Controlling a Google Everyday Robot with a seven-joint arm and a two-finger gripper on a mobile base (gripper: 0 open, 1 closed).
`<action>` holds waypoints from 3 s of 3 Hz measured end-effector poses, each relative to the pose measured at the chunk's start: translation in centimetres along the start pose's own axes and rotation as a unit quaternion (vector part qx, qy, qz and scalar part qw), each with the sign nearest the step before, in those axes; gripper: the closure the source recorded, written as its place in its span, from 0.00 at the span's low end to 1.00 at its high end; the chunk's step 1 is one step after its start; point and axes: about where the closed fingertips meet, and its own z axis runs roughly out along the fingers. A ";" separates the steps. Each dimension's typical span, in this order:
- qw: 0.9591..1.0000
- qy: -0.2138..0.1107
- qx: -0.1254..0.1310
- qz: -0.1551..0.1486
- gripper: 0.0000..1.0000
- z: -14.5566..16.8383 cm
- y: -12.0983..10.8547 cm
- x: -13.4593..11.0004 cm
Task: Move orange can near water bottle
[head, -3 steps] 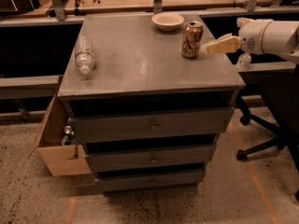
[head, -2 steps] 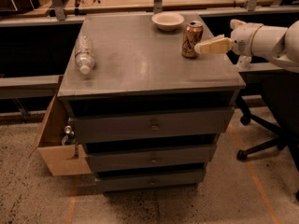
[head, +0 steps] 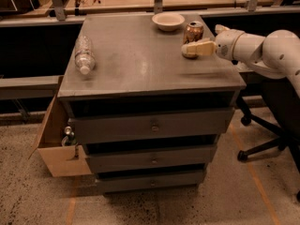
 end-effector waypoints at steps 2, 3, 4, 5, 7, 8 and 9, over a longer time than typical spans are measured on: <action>0.999 -0.020 -0.013 0.029 0.41 4.5 -0.2 1.3; 0.999 -0.018 -0.023 0.023 0.64 5.5 0.2 1.0; 0.997 -0.036 -0.065 0.017 0.87 7.1 2.5 -1.5; 0.990 -0.058 -0.130 0.022 1.00 9.0 5.9 -3.7; 0.968 -0.060 -0.241 0.017 1.00 13.1 13.2 -5.2; 0.956 -0.054 -0.289 0.015 1.00 15.1 17.1 -5.7; 0.950 -0.051 -0.309 0.014 1.00 16.2 19.3 -5.9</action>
Offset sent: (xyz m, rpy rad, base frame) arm 0.0486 0.0291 -0.0247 0.1023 0.0121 0.0203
